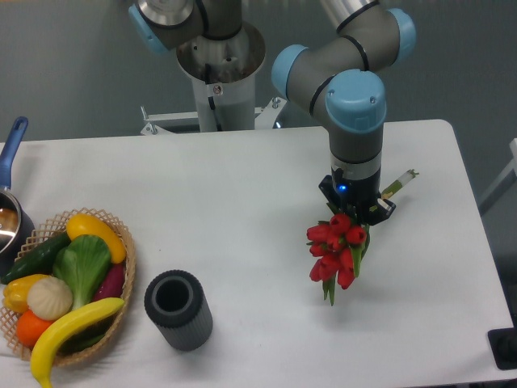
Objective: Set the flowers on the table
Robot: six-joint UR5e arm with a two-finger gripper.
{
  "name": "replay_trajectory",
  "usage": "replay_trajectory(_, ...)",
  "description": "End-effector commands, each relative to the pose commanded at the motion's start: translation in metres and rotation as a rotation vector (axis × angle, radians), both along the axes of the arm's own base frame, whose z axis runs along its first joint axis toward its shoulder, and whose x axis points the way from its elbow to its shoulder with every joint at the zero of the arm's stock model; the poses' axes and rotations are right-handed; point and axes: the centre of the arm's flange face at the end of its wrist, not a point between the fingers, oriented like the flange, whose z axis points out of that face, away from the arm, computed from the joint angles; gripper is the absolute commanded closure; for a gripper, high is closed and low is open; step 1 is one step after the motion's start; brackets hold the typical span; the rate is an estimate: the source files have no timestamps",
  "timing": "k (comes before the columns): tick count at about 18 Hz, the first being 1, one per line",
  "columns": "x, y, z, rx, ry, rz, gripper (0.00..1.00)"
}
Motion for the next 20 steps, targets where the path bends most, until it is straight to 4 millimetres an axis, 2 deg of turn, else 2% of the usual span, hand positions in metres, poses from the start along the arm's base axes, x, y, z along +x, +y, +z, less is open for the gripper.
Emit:
replay_trajectory(10,-0.001,0.005,-0.012,-0.007,-0.018,-0.015,0.74)
replay_trajectory(16,0.002,0.023,-0.047,-0.030,-0.062,-0.032,0.73)
replay_trajectory(17,0.003,0.025,-0.050,-0.035,-0.065,-0.033,0.72)
replay_trajectory(20,0.004,0.025,-0.058,-0.041,-0.077,-0.035,0.56)
